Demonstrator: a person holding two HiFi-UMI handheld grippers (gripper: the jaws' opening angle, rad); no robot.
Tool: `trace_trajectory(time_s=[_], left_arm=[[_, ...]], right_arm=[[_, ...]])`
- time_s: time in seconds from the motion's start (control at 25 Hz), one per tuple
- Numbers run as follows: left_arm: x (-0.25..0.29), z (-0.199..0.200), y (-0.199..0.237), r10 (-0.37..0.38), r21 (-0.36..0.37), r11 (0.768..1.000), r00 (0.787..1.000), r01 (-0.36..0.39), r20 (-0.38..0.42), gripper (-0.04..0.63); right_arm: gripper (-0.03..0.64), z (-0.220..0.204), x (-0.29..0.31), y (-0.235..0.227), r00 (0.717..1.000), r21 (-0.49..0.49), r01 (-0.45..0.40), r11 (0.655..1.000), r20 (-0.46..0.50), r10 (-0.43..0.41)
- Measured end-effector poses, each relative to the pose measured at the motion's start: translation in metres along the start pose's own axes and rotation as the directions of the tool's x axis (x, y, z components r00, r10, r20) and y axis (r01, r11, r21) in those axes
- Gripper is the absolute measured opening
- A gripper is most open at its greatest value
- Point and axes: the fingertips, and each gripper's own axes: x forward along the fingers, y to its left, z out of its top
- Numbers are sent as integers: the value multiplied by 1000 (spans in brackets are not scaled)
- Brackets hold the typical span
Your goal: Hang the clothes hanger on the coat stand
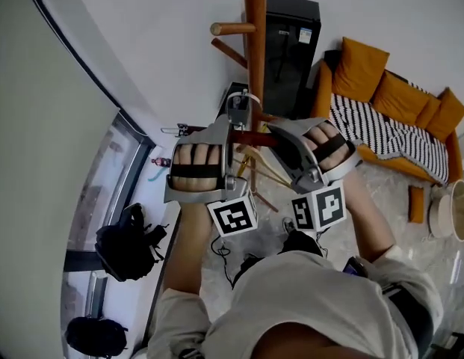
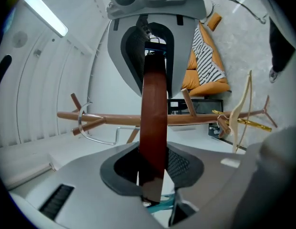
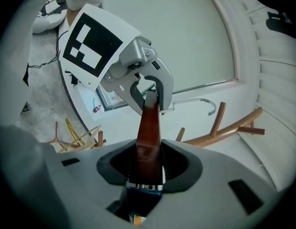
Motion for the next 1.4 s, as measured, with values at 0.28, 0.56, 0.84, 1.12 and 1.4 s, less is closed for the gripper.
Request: trace_trajectory(time_s=[0.28, 0.56, 0.84, 1.12, 1.4], left_arm=[[-1, 7, 40, 38, -52, 998, 993, -33, 108, 130], [22, -5, 83, 56, -78, 996, 989, -45, 140, 132], [16, -1, 98, 90, -73, 994, 986, -80, 140, 132], [18, -3, 96, 94, -69, 994, 986, -86, 138, 132], [18, -3, 100, 121, -51, 992, 985, -115, 122, 132]], right_arm=[[124, 6, -11, -36, 997, -7, 28, 1000, -66, -29], [124, 11, 7, -83, 994, -34, 39, 999, -97, -42], [124, 14, -4, -94, 992, -40, 63, 997, -104, -67], [124, 14, -1, -92, 991, -46, 72, 996, -109, -76], [123, 14, 0, -94, 989, -53, 110, 993, -94, -114]])
